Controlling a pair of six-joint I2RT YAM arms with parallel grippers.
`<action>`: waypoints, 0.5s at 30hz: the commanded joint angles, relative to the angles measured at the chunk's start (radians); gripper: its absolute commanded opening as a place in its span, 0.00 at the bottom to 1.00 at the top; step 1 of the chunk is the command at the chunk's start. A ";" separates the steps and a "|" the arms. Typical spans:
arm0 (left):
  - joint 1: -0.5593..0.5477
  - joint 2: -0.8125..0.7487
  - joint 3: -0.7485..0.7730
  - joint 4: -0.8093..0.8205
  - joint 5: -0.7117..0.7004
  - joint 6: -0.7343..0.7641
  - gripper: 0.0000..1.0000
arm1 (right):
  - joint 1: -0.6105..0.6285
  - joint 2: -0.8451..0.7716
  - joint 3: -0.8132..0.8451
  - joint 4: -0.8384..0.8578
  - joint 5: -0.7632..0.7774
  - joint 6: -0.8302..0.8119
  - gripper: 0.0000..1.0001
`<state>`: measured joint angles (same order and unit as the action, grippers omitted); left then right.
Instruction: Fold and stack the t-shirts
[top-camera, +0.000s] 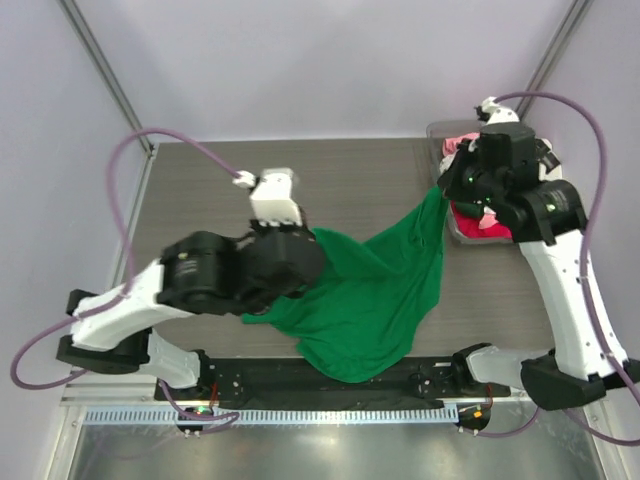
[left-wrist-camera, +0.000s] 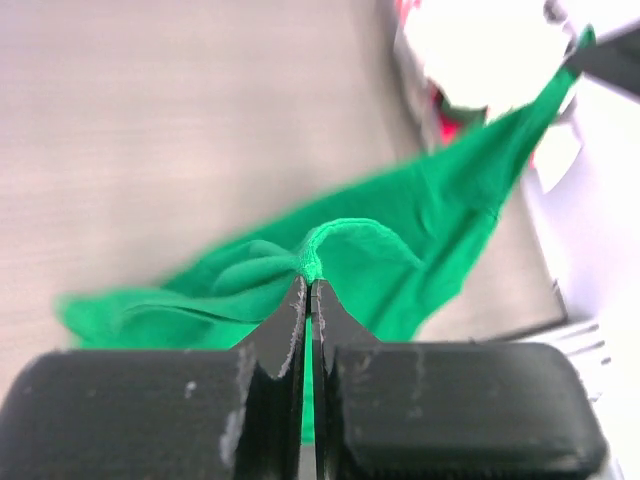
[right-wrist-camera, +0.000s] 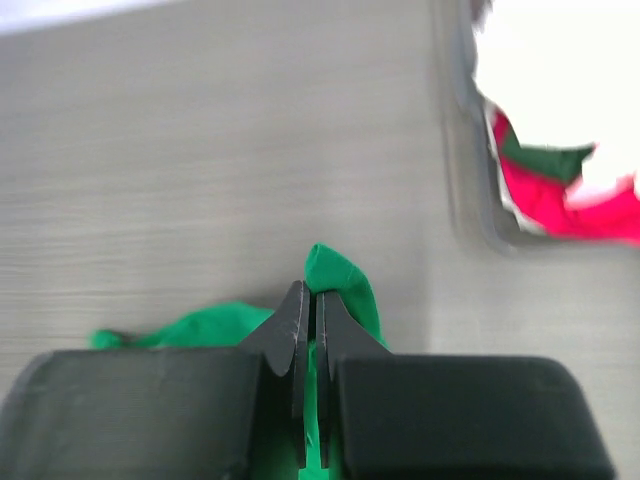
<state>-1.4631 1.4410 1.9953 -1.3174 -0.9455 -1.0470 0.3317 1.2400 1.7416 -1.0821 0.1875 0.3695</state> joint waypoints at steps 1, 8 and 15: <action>-0.009 -0.069 0.094 -0.309 -0.183 0.157 0.00 | -0.003 -0.077 0.125 0.040 -0.086 -0.092 0.01; -0.009 -0.277 0.125 -0.068 -0.234 0.451 0.00 | -0.003 -0.307 0.148 0.172 -0.089 -0.144 0.01; -0.009 -0.474 0.004 0.161 -0.205 0.688 0.00 | -0.003 -0.560 0.003 0.333 -0.102 -0.164 0.01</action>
<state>-1.4704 0.9970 2.0315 -1.2762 -1.1351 -0.5232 0.3317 0.7399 1.7924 -0.8787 0.1047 0.2382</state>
